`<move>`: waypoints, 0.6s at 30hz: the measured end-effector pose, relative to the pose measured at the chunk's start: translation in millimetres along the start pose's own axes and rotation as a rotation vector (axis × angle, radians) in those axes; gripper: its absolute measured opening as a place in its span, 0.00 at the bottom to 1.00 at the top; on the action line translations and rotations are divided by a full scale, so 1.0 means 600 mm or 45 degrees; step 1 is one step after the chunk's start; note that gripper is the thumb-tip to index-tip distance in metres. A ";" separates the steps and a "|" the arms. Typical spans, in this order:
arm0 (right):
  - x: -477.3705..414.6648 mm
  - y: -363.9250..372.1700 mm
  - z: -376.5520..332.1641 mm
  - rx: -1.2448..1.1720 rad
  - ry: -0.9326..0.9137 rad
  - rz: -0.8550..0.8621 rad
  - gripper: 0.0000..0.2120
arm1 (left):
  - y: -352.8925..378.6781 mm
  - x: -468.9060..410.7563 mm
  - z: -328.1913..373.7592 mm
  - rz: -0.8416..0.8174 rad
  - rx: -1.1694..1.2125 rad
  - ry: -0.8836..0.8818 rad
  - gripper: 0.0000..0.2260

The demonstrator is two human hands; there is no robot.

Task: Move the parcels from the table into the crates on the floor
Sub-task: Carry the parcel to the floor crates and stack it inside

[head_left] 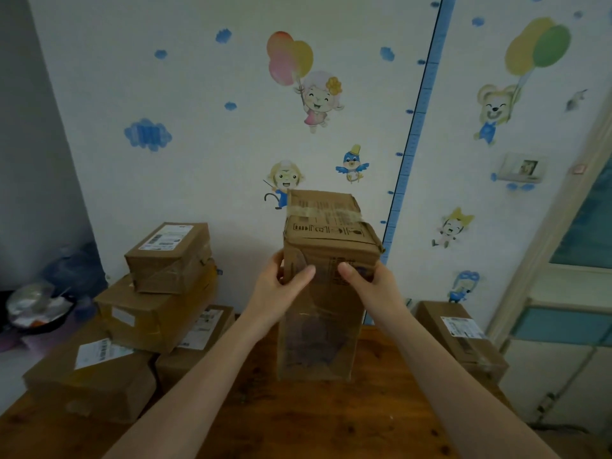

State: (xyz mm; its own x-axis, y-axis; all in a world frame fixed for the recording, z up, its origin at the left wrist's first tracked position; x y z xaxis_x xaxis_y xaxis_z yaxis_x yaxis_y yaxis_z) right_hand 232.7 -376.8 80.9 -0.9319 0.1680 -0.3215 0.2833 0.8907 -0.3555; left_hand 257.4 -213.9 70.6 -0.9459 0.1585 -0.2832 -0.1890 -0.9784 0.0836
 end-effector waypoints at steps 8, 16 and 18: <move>0.023 0.034 0.045 -0.284 0.357 -0.325 0.31 | -0.005 0.012 -0.037 0.051 0.391 -0.408 0.17; 0.026 0.017 0.073 -0.496 0.508 -0.140 0.16 | 0.019 0.011 -0.028 -0.116 0.277 -0.345 0.19; 0.023 0.014 0.069 -0.456 0.479 -0.114 0.12 | 0.014 0.010 -0.033 -0.040 0.242 -0.330 0.21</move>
State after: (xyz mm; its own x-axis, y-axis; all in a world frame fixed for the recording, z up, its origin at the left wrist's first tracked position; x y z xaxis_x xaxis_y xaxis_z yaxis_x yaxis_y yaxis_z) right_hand 231.5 -384.2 37.1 -0.9845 0.1658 0.0573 0.1647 0.9861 -0.0235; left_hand 255.3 -224.0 50.4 -0.9699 0.2407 -0.0382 -0.2421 -0.9340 0.2629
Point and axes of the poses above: each hand's wrist, its own x-axis away from the middle knuckle, its own y-axis out of the palm, z = x × y, the point moved 10 cm from there along -x, towards the middle knuckle, and after that the axes turned 12 degrees about x, right-handed, at the moved point
